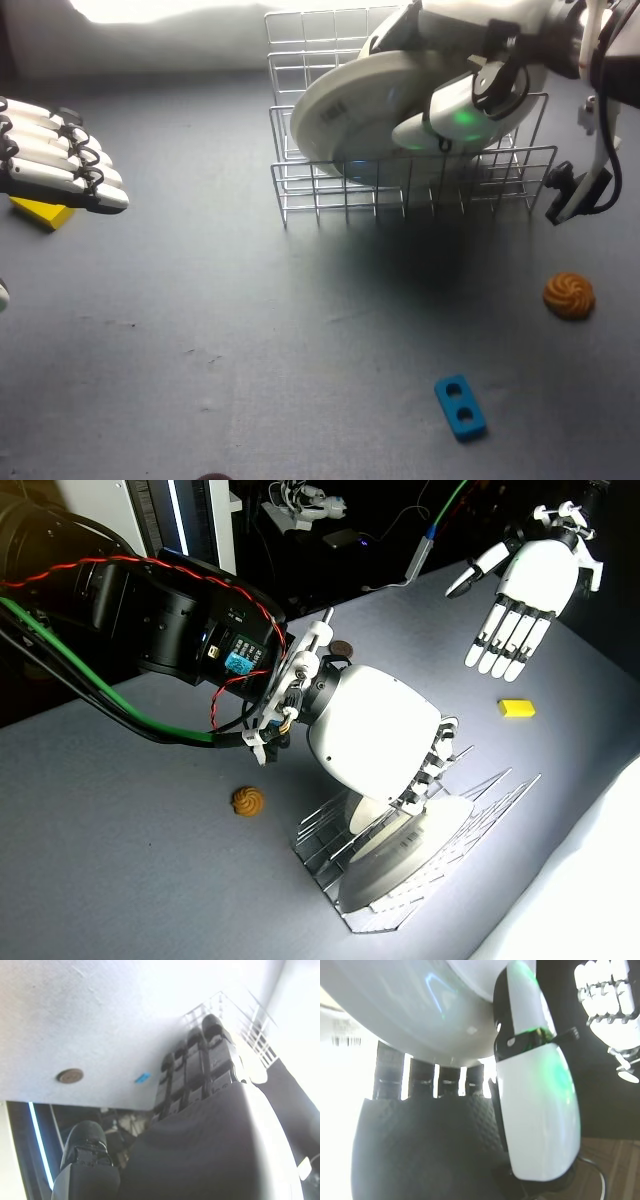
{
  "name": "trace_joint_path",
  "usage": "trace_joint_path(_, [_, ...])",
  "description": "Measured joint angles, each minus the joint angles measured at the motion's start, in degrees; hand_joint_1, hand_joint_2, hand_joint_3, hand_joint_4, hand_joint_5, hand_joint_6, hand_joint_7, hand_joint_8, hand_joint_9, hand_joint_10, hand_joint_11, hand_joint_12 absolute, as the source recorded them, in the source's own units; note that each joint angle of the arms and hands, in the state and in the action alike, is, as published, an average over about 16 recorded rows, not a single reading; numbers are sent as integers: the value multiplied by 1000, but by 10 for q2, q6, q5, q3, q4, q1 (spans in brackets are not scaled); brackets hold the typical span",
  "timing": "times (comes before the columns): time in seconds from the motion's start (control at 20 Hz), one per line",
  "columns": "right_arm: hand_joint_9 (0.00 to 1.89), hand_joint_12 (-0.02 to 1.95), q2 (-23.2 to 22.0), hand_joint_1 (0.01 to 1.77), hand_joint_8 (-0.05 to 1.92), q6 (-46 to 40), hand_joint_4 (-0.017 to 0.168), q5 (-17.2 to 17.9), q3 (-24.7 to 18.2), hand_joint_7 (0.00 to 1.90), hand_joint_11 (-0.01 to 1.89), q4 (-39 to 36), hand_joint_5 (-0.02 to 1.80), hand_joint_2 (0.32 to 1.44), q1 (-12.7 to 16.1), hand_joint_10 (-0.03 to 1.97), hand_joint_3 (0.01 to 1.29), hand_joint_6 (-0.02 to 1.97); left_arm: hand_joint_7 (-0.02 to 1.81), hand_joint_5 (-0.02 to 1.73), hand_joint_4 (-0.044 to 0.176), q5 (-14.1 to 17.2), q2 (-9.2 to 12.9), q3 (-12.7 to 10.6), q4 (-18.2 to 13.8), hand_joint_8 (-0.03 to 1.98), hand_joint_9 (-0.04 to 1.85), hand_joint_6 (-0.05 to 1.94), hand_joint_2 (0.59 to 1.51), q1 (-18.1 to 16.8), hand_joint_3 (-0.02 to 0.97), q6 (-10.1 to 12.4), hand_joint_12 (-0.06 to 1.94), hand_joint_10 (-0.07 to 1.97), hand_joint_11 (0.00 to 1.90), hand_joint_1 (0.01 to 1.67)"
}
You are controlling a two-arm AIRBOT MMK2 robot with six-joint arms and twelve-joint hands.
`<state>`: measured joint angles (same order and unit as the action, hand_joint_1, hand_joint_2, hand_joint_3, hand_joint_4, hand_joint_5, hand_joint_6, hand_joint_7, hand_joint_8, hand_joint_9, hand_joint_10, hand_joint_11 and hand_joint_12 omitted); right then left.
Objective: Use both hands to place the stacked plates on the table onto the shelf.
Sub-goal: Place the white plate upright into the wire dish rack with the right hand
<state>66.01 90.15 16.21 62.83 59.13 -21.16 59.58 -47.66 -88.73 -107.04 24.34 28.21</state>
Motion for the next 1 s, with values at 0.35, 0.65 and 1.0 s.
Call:
trace_joint_path(0.35, [950, 1304, 10, 1250, 1017, -1, -8, 7, 7, 915, 759, 0, 788, 1064, -10, 1134, 13, 1143, 97, 67, 0, 0, 0, 0, 0, 0, 89, 8, 1121, 2, 21, 0, 259, 9, 17, 15])
trace_joint_path(0.65, [977, 1307, 16, 1251, 1042, 0, -8, 14, 11, 932, 748, 0, 783, 1064, -14, 904, 13, 1163, 98, 67, 0, 0, 0, 0, 0, 0, 95, 8, 1121, 2, 20, 0, 249, 9, 17, 15])
trace_joint_path(1.0, [1002, 1326, 19, 1244, 1090, 5, -8, 18, 11, 934, 731, 0, 772, 1063, -15, 592, 12, 1214, 100, 67, 0, -1, 0, 1, 0, 0, 103, 8, 1121, 2, 21, 0, 253, 9, 17, 15])
